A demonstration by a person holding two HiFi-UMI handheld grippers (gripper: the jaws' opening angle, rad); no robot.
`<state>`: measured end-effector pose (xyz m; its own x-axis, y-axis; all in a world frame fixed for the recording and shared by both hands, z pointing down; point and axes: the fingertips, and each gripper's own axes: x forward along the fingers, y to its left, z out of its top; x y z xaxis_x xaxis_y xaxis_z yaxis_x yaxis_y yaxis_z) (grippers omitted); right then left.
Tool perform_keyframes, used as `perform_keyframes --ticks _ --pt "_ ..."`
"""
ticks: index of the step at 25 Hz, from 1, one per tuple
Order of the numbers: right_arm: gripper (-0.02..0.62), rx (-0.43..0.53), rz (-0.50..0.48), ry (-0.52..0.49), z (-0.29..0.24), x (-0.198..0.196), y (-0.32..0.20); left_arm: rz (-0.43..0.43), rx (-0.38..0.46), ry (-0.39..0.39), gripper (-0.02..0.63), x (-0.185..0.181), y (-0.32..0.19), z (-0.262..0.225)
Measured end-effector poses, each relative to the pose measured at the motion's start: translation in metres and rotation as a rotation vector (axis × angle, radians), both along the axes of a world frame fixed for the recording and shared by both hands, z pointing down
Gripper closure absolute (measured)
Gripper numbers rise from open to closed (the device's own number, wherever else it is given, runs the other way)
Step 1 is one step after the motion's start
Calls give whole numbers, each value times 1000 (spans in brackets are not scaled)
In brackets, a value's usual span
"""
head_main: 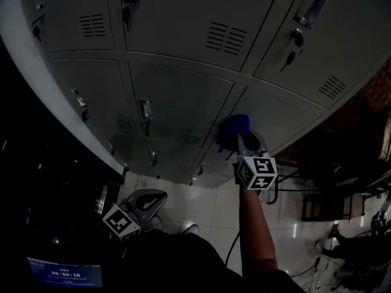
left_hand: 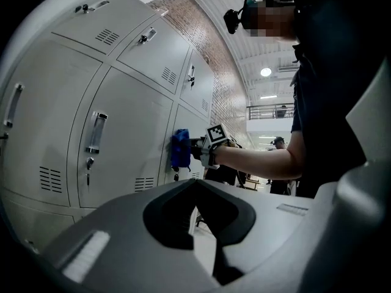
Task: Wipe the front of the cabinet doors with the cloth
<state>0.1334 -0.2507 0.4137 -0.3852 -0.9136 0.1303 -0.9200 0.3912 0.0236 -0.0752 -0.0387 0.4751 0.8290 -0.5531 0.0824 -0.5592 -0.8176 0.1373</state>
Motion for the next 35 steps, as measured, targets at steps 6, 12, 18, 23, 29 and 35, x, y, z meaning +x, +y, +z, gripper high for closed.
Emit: perform_keyframes --ticks 6,12,18,23,29,35 --pt "525 -5 58 -7 0 37 2 21 -3 -7 606 11 -2 7" --pt "525 -5 117 -9 2 75 5 47 0 -11 606 24 -5 9" --pt "525 -10 176 -7 3 114 10 62 -6 -15 606 36 -5 10" --pt "525 -12 226 -4 3 144 13 74 -11 -16 606 46 -7 13" --pt "525 -11 290 7 7 180 16 85 -20 -15 606 57 -8 11" --pt "525 -22 343 0 11 206 20 97 -24 -7 606 63 -7 8"
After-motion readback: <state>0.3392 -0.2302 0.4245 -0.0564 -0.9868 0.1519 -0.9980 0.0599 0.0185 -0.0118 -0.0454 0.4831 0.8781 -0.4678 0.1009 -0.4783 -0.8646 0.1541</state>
